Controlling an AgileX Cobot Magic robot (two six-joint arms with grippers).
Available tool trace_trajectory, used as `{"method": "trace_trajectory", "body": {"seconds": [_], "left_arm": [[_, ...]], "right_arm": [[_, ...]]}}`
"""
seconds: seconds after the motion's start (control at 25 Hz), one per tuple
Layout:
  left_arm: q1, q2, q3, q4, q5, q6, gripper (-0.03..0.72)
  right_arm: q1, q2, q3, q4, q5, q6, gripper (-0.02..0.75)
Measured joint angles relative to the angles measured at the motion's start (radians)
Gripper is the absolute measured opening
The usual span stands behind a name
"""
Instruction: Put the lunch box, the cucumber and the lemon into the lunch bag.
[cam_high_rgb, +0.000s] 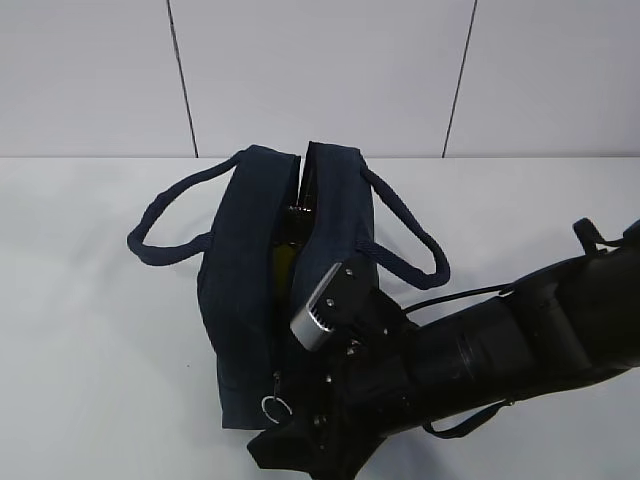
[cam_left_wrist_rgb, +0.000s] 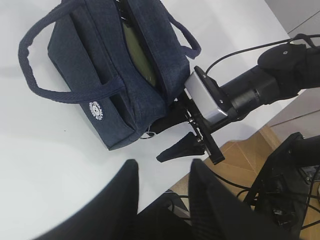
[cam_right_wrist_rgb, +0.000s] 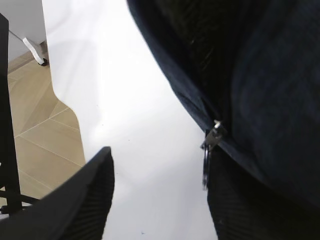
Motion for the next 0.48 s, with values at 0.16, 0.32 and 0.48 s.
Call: {"method": "trace_trajectory", "body": {"seconds": [0.16,0.32,0.48], "left_arm": [[0.0,0.0,0.0,-0.002,0.0,0.0,0.244],[0.0,0.0,0.0,-0.002,0.0,0.0,0.244],[0.0,0.0,0.0,-0.002,0.0,0.0,0.244]], "right_arm": [[0.0,0.0,0.0,0.0,-0.014,0.0,0.427],[0.0,0.0,0.0,0.0,-0.022,0.0,0.389],[0.0,0.0,0.0,0.0,-0.021,0.0,0.276]]}}
